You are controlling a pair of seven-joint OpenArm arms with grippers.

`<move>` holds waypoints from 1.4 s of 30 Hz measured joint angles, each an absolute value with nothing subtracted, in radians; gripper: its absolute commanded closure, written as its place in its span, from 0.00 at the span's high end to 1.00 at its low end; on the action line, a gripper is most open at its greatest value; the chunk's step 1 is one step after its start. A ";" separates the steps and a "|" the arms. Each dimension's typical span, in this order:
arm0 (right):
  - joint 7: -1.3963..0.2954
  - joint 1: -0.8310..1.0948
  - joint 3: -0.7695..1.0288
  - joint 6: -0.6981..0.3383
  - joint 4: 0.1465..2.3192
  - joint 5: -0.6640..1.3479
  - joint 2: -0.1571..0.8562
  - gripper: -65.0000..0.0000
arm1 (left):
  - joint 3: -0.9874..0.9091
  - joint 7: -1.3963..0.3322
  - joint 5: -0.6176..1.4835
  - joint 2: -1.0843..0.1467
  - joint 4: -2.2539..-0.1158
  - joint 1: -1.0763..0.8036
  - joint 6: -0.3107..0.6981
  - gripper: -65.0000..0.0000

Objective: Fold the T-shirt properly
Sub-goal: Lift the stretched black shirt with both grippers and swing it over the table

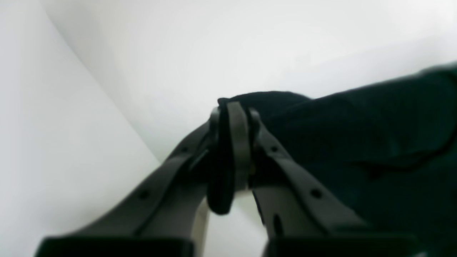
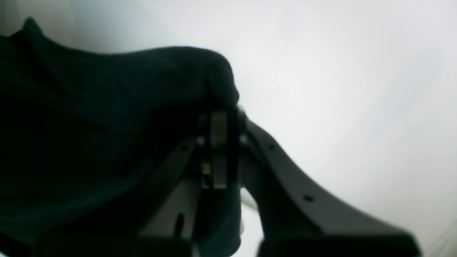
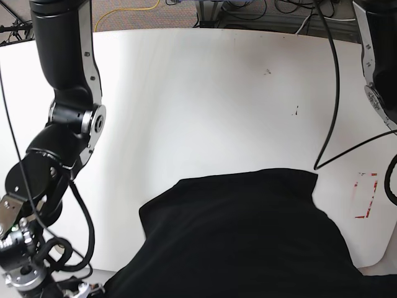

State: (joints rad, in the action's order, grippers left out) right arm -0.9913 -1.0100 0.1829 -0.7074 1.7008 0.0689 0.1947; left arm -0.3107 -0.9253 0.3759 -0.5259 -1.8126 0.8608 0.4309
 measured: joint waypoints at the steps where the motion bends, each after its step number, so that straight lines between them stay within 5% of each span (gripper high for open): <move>1: -0.992 -1.039 0.182 -0.707 1.682 0.063 0.194 0.03 | -0.310 -0.925 0.371 -0.528 -1.805 0.889 0.432 0.00; 19: -0.988 -1.256 0.178 -0.707 1.544 0.072 0.219 0.03 | -0.190 -0.910 0.378 -0.572 -1.688 1.178 0.428 0.00; 42: -1.024 -0.644 0.244 -0.708 1.924 0.076 0.220 0.03 | -0.274 -0.920 0.369 -0.440 -1.955 0.618 0.427 0.00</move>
State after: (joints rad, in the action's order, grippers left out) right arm -1.0245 -0.6441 0.2440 -0.7078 1.9244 0.0757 0.2203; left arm -0.2741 -0.9203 0.3691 -0.4404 -1.9549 0.6178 0.4267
